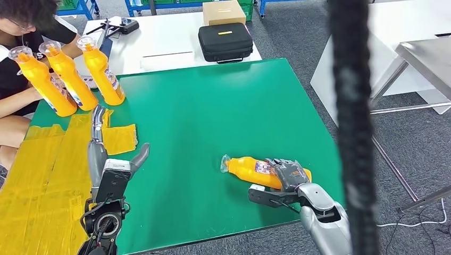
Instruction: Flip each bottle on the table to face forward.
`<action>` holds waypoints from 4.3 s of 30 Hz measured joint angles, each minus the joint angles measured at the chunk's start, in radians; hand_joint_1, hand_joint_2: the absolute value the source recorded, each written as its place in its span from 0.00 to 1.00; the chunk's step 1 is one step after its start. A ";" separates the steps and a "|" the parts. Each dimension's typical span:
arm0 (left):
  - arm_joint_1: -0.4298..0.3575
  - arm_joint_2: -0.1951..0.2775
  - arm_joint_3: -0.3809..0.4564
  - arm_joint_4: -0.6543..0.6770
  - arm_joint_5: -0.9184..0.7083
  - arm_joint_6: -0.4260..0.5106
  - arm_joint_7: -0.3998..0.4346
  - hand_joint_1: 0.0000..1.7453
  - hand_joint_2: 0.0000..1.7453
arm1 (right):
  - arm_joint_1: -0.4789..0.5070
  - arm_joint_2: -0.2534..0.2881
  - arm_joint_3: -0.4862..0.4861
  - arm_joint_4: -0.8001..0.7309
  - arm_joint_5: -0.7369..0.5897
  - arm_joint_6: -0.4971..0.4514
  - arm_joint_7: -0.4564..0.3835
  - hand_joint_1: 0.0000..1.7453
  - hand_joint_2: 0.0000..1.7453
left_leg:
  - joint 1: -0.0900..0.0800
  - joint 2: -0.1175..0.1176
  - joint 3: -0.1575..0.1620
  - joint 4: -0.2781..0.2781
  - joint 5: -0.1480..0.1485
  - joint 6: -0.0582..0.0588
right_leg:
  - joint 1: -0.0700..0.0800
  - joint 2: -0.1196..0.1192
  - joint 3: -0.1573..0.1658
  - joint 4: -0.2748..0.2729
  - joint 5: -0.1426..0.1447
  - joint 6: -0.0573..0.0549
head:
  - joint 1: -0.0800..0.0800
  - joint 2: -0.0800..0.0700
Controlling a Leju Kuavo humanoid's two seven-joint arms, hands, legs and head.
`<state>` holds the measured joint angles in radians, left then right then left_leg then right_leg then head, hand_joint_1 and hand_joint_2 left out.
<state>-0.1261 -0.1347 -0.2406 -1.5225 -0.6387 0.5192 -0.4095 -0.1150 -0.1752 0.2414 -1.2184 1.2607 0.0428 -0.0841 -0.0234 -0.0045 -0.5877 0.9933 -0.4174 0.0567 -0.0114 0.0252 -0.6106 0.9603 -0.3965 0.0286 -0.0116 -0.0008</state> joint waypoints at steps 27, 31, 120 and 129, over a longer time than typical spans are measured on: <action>0.015 0.000 -0.069 0.008 0.086 -0.153 -0.025 0.00 1.00 | 0.051 0.207 -0.155 -0.131 -0.325 -0.409 -0.195 1.00 1.00 | 0.001 -0.004 -0.021 0.001 0.008 0.001 | 0.000 -0.003 -0.005 -0.001 0.006 0.004 | 0.000 0.000; 0.012 0.001 -0.075 0.009 0.116 -0.201 -0.025 0.00 1.00 | 0.051 0.218 -0.158 -0.132 -0.382 -0.438 -0.246 1.00 1.00 | 0.001 -0.005 -0.022 0.001 0.008 0.001 | -0.001 -0.004 -0.006 -0.001 0.006 0.004 | 0.000 0.000; -0.148 -0.013 -0.206 0.098 0.493 -0.410 0.032 1.00 1.00 | -0.220 0.400 0.313 0.228 -1.020 -0.366 -0.570 0.00 1.00 | 0.001 -0.006 -0.026 0.001 0.009 0.001 | 0.000 -0.006 -0.010 0.000 0.006 0.004 | 0.000 0.000; -0.103 0.012 -0.050 0.028 -0.025 -0.012 0.104 1.00 1.00 | -0.067 0.346 0.209 -0.100 -1.087 -0.316 -0.437 0.00 1.00 | 0.001 -0.007 -0.028 0.001 0.009 0.000 | 0.000 -0.007 -0.012 0.000 0.006 0.004 | 0.000 0.000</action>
<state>-0.2289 -0.1230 -0.2905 -1.4948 -0.6638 0.5072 -0.3051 -0.1824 0.1710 0.4505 -1.3183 0.1737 -0.2734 -0.5216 -0.0220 -0.0112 -0.6160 0.9939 -0.4085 0.0571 -0.0115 0.0182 -0.6225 0.9602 -0.3908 0.0321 -0.0116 -0.0008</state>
